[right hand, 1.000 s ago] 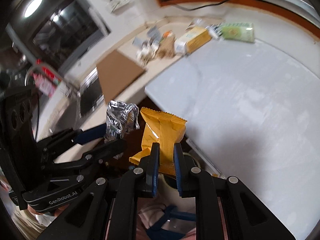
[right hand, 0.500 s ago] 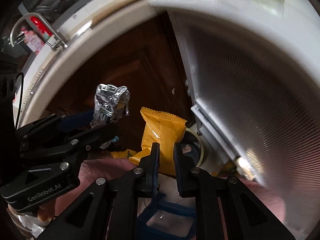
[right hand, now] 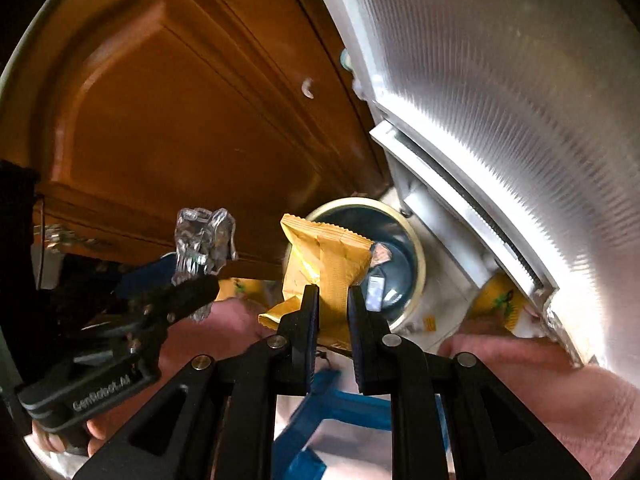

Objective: Collect trash
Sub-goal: 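Carry the foil ball and yellow wrapper down over the trash bin, then open both tools to drop the foil and wrapper into the bin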

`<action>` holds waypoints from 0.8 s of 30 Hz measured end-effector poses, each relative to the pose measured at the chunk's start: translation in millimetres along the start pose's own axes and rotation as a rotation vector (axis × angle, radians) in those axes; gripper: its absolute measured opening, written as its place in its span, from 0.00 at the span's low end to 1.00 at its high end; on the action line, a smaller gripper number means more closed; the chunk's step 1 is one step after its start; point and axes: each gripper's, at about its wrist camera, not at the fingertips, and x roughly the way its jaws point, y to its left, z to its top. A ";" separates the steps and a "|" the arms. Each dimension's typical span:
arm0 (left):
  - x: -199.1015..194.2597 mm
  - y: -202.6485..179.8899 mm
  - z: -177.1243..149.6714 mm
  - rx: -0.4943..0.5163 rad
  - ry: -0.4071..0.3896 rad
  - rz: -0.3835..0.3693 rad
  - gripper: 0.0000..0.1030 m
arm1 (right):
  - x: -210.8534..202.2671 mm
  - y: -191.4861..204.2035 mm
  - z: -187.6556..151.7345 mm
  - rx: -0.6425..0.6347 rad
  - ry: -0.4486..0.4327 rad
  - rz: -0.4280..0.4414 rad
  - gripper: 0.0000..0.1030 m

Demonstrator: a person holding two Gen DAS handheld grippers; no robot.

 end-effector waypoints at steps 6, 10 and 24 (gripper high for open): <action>26.8 0.1 0.7 -0.001 0.034 -0.006 0.42 | 26.0 -3.0 7.9 0.010 0.037 -0.018 0.14; 35.8 -1.0 10.3 0.004 0.041 -0.009 0.42 | 36.7 -3.7 12.7 0.028 0.044 -0.024 0.14; 40.0 9.9 13.6 -0.025 0.050 0.005 0.73 | 33.7 -14.4 18.7 0.085 0.036 -0.005 0.33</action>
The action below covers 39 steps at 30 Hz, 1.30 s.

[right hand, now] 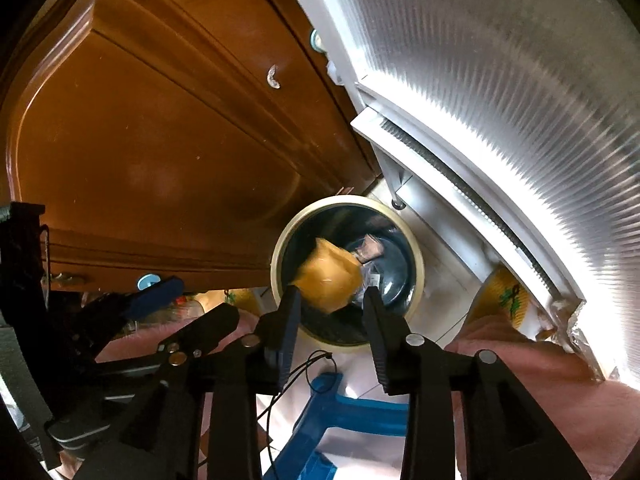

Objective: Collect trash
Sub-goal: 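Open both tools to drop the foil and wrapper into the bin, then raise both tools back up to the counter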

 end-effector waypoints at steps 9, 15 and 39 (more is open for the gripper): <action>-4.8 0.7 1.6 -0.001 -0.040 0.021 0.75 | 0.9 -1.6 -0.8 -0.009 -0.003 -0.034 0.34; -7.5 1.0 2.6 -0.009 -0.056 0.022 0.76 | 0.1 0.4 -2.5 -0.021 -0.008 -0.052 0.34; -80.3 -15.7 -18.3 0.025 -0.198 0.000 0.76 | -81.4 16.8 -38.8 -0.102 -0.156 -0.041 0.36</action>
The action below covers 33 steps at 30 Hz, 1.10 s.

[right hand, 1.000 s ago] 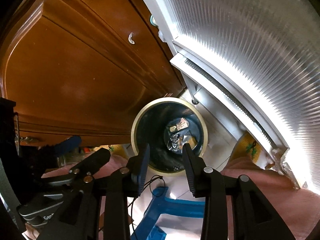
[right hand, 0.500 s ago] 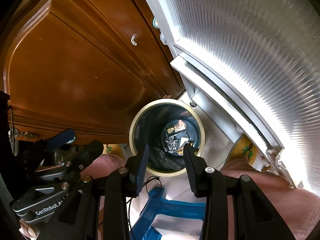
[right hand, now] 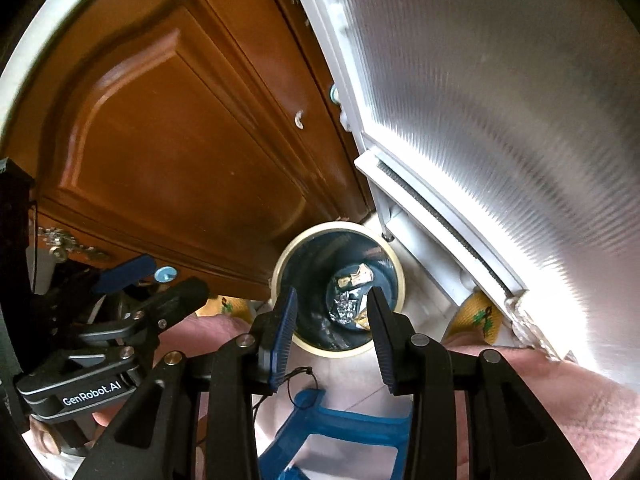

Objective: Collect trash
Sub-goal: 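Raise both tools back up to the counter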

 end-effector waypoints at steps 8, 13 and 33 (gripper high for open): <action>-60.6 -21.5 10.6 0.044 -0.065 -0.006 0.76 | -69.9 4.7 -1.7 0.037 -0.073 0.035 0.36; -108.0 -39.8 29.2 0.081 -0.133 -0.001 0.76 | -122.9 10.5 2.6 0.020 -0.139 0.043 0.36; -256.9 -112.3 165.6 0.216 -0.298 -0.019 0.76 | -331.7 -19.9 112.6 -0.013 -0.373 -0.048 0.51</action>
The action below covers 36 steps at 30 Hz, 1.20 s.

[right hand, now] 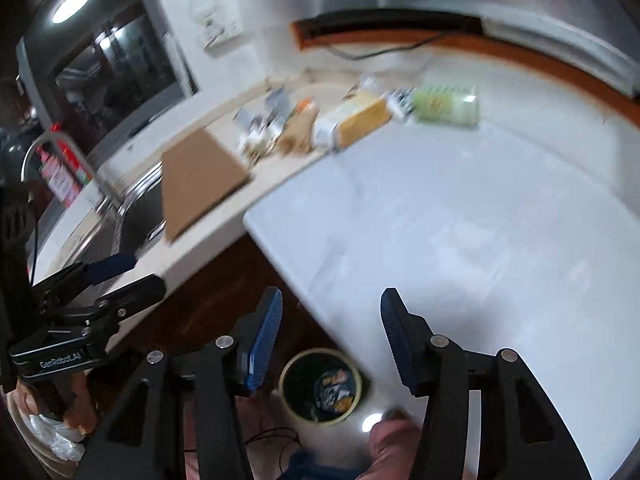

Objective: Collect trash
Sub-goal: 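Raise both tools back up to the counter, then grasp the tan loofah with the left tool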

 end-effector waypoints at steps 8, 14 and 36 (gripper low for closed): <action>32.6 7.1 80.5 0.009 0.040 0.010 0.76 | 12.9 -18.6 76.1 0.043 0.018 -0.013 0.58; 83.3 15.3 142.0 0.000 0.063 0.003 0.73 | 58.3 -26.8 133.6 0.072 0.036 -0.015 0.58; 265.1 56.0 206.4 -0.162 0.196 0.024 0.53 | 221.0 -86.2 258.5 0.324 0.082 0.012 0.58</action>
